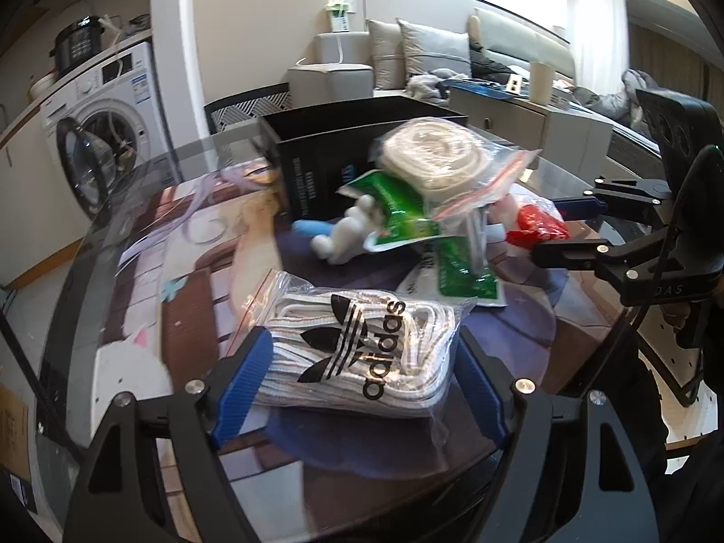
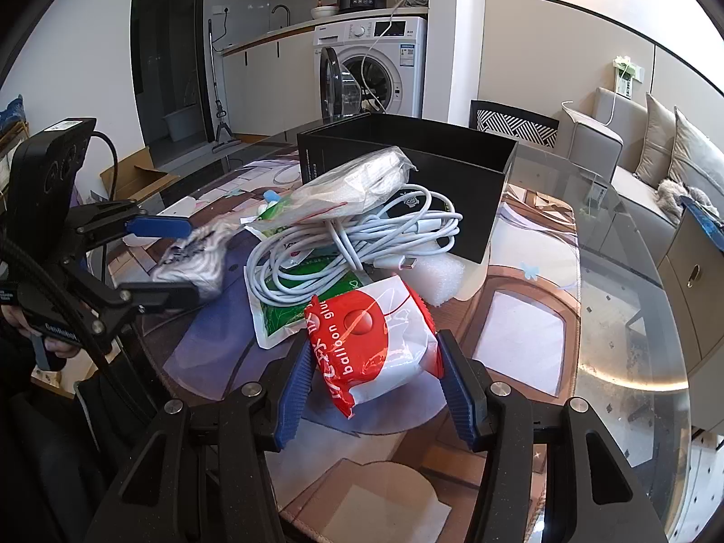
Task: Organize soft objects
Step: 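Close left gripper on the clear adidas bag of white laces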
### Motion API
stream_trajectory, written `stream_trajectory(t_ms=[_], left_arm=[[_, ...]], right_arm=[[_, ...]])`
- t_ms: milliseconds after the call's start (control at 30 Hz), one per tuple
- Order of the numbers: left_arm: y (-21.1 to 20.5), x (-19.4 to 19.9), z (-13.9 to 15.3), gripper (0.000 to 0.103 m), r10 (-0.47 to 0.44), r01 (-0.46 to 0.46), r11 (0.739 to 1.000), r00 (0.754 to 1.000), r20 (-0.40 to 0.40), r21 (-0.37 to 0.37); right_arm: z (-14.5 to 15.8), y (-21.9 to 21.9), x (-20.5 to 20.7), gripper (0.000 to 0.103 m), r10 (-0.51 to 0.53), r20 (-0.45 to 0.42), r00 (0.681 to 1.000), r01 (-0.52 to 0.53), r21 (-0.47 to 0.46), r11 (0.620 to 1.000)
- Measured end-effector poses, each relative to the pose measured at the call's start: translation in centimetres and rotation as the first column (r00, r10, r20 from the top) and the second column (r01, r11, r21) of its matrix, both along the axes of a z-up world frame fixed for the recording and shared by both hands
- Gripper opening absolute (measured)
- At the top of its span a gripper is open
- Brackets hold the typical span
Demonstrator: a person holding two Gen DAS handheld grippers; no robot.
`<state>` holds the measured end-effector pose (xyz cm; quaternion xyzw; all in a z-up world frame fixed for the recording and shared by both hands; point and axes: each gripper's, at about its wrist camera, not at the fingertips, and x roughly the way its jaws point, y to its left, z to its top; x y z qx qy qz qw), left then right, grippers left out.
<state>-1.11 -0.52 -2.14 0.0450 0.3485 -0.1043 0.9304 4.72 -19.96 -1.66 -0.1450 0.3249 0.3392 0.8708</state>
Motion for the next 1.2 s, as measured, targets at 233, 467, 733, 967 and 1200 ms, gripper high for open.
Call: stream_trajectory(t_ms=[233,467,733,967,1200], left_arm=[[0.5,-0.4,0.4,0.08,0.006,-0.007,0.999,1.0,-0.022,-0.037],[0.4,0.7,0.6,0.086,-0.002,-0.004,0.994,0.999,-0.054,-0.112],[1.0,2.0,1.0,0.088,0.072,-0.083,0.988,0.994,-0.081,-0.132],[1.2,4.2,1.2,0.087,0.214,-0.22,0.973,0.973,-0.091,-0.066],[2.1,3.0,0.0,0.088,0.267,-0.267,0.963,0.957,-0.11,0.017]], right_arm=[[0.5,-0.1,-0.3,0.054,0.002,0.013,1.0,-0.003,0.009,1.0],[0.4,-0.1,-0.3,0.054,-0.004,0.011,1.0,0.004,0.008,1.0],[0.4,-0.3,-0.3,0.054,-0.002,0.014,1.0,0.002,0.011,1.0],[0.4,-0.1,-0.4,0.054,-0.002,0.013,1.0,0.002,0.011,1.0],[0.3,-0.3,-0.3,0.054,-0.006,0.008,1.0,0.006,0.016,1.0]])
